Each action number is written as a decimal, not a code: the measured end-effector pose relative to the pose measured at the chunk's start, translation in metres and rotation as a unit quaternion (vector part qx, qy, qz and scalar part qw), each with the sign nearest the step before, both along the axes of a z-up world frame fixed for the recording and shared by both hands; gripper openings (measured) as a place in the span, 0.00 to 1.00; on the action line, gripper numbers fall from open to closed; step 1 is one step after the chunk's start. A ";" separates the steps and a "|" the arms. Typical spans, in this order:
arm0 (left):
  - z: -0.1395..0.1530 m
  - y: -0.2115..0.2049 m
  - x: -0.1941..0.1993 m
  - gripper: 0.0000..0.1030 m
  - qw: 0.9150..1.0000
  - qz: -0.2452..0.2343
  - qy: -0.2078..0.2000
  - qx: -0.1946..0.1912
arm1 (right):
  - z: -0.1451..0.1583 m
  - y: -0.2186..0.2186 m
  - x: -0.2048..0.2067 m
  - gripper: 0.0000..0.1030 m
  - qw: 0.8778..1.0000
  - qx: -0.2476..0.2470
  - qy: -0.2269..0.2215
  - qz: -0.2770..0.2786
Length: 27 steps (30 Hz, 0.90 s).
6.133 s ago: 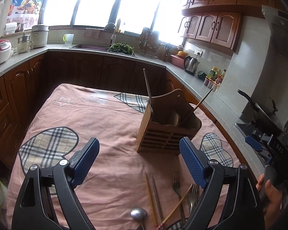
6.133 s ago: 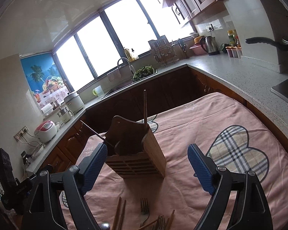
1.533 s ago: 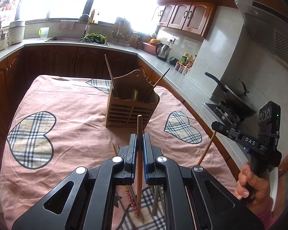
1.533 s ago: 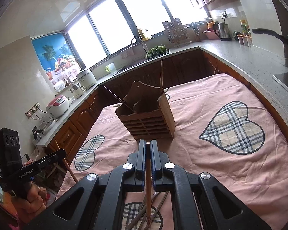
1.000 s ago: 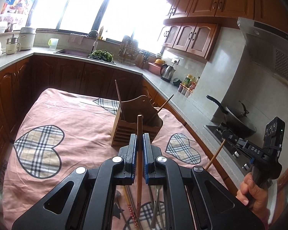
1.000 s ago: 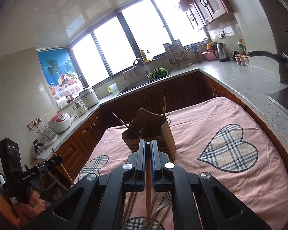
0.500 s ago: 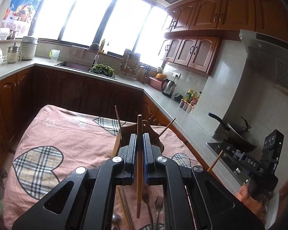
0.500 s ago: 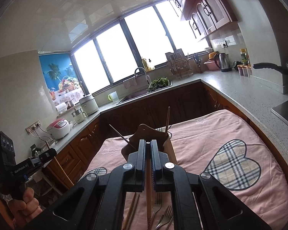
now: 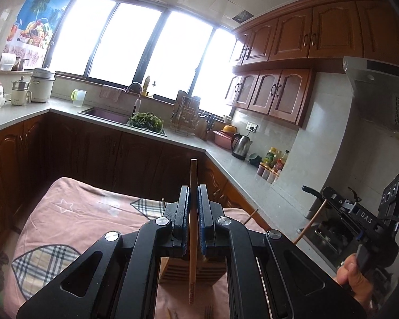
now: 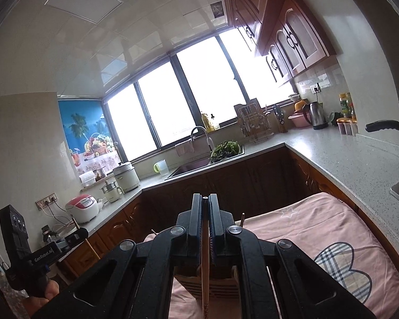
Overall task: Organize utensils
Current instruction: 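Lift both held chopsticks and carry them over the wooden holder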
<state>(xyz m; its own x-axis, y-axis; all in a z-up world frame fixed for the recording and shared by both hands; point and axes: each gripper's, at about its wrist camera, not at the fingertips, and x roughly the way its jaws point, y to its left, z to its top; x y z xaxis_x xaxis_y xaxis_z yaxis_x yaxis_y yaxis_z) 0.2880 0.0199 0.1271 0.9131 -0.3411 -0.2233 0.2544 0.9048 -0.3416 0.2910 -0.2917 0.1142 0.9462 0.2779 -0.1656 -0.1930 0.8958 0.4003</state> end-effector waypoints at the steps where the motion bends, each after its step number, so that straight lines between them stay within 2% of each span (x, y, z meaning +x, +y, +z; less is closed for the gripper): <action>1: 0.002 0.000 0.006 0.05 1.000 0.002 -0.004 -0.002 | 0.003 0.001 0.005 0.04 1.000 -0.002 -0.007 -0.002; 6: 0.008 -0.008 0.035 0.05 0.999 0.018 -0.025 -0.008 | 0.011 0.006 0.031 0.04 0.999 -0.012 -0.034 -0.011; 10: 0.002 -0.019 0.056 0.05 0.999 0.031 -0.036 -0.001 | 0.002 0.013 0.051 0.04 0.999 -0.030 -0.039 -0.023; 20: -0.052 -0.031 0.092 0.05 0.998 0.054 -0.010 0.004 | -0.055 0.017 0.079 0.05 0.999 -0.031 -0.013 -0.042; 27: -0.079 -0.044 0.100 0.05 0.999 0.045 0.008 0.028 | -0.080 0.019 0.088 0.05 0.999 -0.021 0.012 -0.043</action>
